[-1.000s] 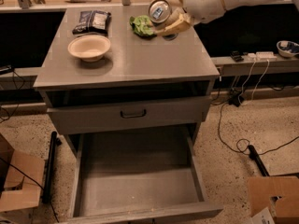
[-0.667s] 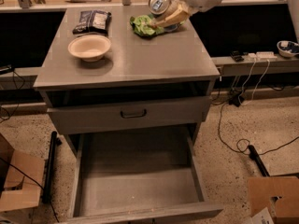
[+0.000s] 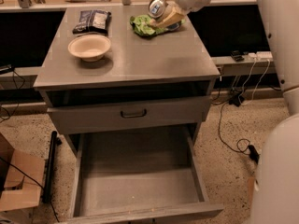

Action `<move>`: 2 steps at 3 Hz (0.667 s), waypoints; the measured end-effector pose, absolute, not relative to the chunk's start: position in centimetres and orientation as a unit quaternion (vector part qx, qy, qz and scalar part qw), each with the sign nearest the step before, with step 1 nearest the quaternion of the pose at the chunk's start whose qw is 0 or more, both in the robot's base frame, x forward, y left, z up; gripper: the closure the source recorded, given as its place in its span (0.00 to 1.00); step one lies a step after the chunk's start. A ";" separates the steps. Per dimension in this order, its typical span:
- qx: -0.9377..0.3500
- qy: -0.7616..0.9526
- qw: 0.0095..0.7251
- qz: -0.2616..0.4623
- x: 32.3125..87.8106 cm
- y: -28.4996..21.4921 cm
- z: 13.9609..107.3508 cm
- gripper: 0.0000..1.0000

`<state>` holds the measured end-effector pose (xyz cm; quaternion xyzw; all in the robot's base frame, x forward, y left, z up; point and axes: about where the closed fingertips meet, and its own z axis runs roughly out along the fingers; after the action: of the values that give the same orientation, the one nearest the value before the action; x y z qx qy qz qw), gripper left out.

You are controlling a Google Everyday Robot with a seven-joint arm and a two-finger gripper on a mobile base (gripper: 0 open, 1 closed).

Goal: Pick redbull can from middle drawer and place on counter

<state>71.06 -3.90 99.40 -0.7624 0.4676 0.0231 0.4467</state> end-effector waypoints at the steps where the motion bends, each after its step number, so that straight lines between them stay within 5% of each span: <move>1: -0.765 0.483 0.426 -0.004 73.7 -4.0 96.7 1.00; 2: -0.759 0.502 0.415 -0.016 76.1 -4.1 93.5 1.00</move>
Offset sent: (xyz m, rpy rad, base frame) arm 0.0766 -0.0087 -0.0914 -0.1052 0.0047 -0.1512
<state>76.13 -4.09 93.49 -0.7586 0.5018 -0.0156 0.4152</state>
